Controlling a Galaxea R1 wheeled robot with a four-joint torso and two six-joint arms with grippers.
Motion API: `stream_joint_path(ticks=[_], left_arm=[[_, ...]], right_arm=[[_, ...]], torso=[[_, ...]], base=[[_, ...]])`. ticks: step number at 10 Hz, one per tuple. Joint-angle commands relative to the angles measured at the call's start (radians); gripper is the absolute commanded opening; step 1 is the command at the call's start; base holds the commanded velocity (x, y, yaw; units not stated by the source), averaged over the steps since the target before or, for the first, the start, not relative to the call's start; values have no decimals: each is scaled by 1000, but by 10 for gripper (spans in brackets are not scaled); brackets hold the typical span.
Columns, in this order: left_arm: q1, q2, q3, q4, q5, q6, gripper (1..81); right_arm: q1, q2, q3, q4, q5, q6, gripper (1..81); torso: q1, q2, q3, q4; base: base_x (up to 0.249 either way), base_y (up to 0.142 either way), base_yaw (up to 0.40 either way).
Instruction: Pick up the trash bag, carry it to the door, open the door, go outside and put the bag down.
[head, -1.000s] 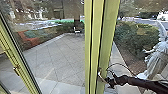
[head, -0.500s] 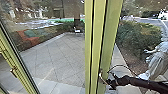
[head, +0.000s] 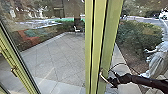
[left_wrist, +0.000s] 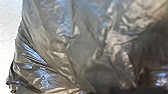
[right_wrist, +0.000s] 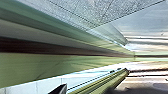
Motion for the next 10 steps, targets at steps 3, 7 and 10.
stream_joint_path(ticks=[3, 7, 10], left_arm=[[-25, -6, 7, -9, 91, 5, 10], [-18, -7, 6, -13, 91, 4, 10], [-18, -6, 7, -13, 91, 4, 10]], right_arm=[[323, -196, -23, -39, -48, 49, 811], [408, -212, -26, -148, -52, 49, 811], [465, -241, -19, -165, -58, 24, 811]], torso=[[0, 1, -1, 0], [0, 1, -1, 1], [0, 1, -2, 1]], base=[[0, 0, 0], [0, 0, 0], [0, 0, 0]])
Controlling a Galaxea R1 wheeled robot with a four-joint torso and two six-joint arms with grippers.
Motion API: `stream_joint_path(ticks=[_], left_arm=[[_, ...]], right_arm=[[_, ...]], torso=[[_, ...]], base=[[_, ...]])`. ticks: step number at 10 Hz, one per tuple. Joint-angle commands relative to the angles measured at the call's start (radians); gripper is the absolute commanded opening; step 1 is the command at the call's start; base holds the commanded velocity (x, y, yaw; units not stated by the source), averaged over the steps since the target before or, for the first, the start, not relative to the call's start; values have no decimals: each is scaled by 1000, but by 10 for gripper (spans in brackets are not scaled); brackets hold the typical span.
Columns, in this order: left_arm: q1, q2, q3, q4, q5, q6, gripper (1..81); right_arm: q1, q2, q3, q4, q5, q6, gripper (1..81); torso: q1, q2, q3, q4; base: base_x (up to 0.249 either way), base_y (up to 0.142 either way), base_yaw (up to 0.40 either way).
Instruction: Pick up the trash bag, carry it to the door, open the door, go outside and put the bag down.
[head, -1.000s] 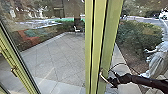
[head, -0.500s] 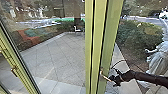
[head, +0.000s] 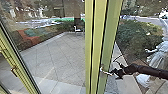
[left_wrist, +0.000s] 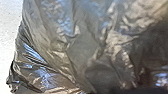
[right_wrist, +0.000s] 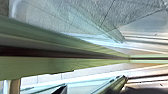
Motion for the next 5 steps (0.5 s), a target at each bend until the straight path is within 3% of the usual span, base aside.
stream_joint_path(ticks=[1, 3, 5], left_arm=[[-16, -4, 7, -13, 91, 4, 10], [-16, -4, 7, -13, 90, 4, 10], [-13, -3, 7, -13, 90, 4, 10]], right_arm=[[309, -148, -86, -169, 33, -46, 811], [316, -168, -38, -232, 7, -55, 811], [336, -171, 6, -426, -144, -59, 811]], torso=[[0, 0, 0, 0], [0, 0, 0, 0], [1, 0, 0, 0]], base=[[0, 0, 0], [0, 0, 0], [0, 0, 0]])
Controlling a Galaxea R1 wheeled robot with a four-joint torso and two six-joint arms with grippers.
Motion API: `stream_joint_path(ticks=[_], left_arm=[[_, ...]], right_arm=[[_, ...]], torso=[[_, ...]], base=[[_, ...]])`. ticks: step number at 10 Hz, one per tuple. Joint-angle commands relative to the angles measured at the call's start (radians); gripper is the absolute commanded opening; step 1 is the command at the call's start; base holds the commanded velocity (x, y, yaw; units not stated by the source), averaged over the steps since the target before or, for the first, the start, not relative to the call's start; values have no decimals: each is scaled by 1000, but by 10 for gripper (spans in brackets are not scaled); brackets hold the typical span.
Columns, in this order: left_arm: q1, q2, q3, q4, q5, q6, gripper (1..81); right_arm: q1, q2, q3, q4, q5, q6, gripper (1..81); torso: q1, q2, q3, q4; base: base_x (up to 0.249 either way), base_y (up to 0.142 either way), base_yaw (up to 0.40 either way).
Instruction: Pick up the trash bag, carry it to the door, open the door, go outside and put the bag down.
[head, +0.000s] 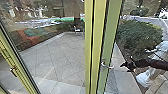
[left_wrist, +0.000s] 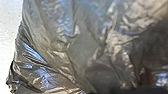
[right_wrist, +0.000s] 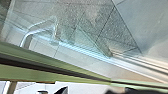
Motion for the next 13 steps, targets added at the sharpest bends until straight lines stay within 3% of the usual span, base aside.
stream_joint_path(ticks=[1, 3, 5, 10, 13], left_arm=[[-15, -3, 7, -12, 90, 4, 10], [-15, -3, 7, -12, 90, 4, 10], [-15, -3, 7, -12, 90, 4, 10], [-15, 5, 9, -12, 90, 4, 10], [-15, 6, 9, -12, 90, 4, 10]], right_arm=[[239, -36, 31, -334, -158, -59, 811], [233, -35, 68, -555, -284, -60, 811], [227, -50, 69, -680, -323, -91, 811], [221, -97, 28, -903, -432, -265, 811], [181, -128, 16, -1033, -432, -289, 811]], torso=[[0, 0, 0, 0], [1, 1, 0, 0], [1, 1, 0, 0], [3, 1, 0, 0], [3, 1, 0, 0]], base=[[0, 0, 0], [0, 0, 0], [0, 0, 0], [0, 0, 0], [0, 0, 0]])
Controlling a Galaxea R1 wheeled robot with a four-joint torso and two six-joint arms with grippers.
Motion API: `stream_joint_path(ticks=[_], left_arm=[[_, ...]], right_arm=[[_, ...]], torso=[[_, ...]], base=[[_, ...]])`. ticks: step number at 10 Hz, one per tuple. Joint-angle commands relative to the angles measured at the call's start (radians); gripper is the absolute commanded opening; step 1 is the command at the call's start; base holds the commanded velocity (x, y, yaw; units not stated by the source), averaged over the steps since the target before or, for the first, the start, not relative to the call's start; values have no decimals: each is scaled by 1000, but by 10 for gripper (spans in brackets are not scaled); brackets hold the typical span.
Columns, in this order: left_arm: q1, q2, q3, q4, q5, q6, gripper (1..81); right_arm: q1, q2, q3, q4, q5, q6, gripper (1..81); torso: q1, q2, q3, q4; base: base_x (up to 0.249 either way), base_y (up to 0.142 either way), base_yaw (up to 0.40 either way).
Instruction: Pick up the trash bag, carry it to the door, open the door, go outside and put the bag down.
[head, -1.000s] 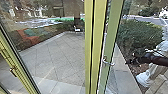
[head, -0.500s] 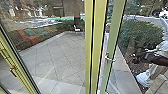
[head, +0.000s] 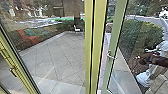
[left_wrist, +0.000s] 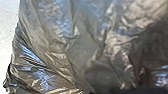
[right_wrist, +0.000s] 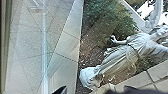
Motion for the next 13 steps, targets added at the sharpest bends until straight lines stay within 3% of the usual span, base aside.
stream_joint_path(ticks=[1, 3, 7, 13], left_arm=[[-16, -2, 8, -12, 91, 3, 10], [-18, 4, 8, -17, 91, 4, 10], [-18, 19, 8, -18, 91, 3, 10], [-18, 27, 8, -26, 92, 3, 10]], right_arm=[[132, -40, -31, -215, -69, -10, 811], [147, -55, -75, -304, -59, -64, 811], [222, -87, -167, -295, 9, -240, 811], [242, -107, -462, -297, 220, -360, 811]], torso=[[0, 0, 0, 0], [0, 0, 0, 0], [0, 0, 0, 0], [0, 0, 0, 0]], base=[[0, 0, 0], [0, 0, 0], [0, 0, 0], [0, 0, 0]])
